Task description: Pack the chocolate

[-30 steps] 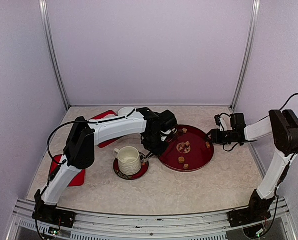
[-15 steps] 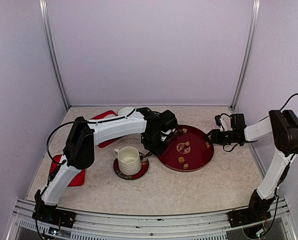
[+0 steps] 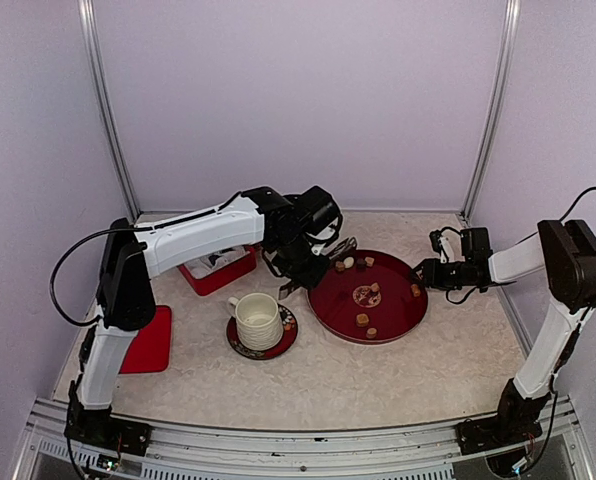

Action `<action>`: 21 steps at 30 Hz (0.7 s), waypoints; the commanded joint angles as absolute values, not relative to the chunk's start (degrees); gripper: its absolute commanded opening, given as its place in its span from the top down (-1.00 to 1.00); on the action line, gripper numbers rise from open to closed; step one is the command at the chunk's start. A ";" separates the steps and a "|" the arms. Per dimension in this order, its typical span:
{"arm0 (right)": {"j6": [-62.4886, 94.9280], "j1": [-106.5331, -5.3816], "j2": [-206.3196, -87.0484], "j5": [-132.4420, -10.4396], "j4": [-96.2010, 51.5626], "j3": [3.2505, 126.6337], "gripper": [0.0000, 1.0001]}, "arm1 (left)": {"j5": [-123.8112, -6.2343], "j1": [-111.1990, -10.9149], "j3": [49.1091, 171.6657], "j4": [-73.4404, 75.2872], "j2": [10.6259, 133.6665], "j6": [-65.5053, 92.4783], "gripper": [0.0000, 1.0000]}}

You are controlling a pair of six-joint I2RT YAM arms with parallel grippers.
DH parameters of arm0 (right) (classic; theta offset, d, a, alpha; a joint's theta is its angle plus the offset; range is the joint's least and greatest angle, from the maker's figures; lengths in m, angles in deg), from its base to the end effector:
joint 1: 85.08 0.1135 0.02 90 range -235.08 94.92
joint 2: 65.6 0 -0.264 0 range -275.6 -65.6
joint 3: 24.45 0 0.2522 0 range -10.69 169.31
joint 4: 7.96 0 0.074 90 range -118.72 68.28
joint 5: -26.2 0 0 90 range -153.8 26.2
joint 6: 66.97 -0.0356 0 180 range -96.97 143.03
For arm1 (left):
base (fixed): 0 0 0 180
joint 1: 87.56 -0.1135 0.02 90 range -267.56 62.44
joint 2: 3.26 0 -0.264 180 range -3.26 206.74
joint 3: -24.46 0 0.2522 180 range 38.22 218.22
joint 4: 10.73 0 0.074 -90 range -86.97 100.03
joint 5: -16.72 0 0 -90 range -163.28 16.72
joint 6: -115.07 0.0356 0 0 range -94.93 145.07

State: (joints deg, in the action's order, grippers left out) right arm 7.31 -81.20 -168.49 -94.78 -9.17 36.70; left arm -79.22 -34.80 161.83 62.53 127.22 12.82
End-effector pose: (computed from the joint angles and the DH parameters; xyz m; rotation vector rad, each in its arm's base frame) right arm 0.3416 0.0415 0.1317 -0.0388 2.3191 0.7995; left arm 0.2968 -0.3844 0.2443 0.9183 2.5742 -0.1876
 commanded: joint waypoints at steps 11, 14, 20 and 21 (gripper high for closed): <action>7.93 -80.60 -167.60 -96.69 -8.54 36.43 0.04 | -75.52 -46.02 133.03 53.22 101.30 6.37 0.56; 7.81 -80.60 -167.64 -97.29 -8.24 36.57 0.06 | -73.29 -50.94 125.75 51.99 96.04 5.01 0.55; 7.59 -80.60 -168.53 -99.15 -7.63 37.23 0.10 | -71.12 -58.54 115.13 51.94 87.71 2.45 0.54; 7.62 -80.60 -168.89 -99.60 -7.61 37.30 0.10 | -70.85 -59.55 113.96 52.13 86.38 2.38 0.53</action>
State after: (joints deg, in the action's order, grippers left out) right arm 7.33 -81.20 -168.47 -96.14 -9.19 36.70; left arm -73.40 -56.73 117.94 53.62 91.37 4.68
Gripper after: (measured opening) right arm 0.453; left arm 0.233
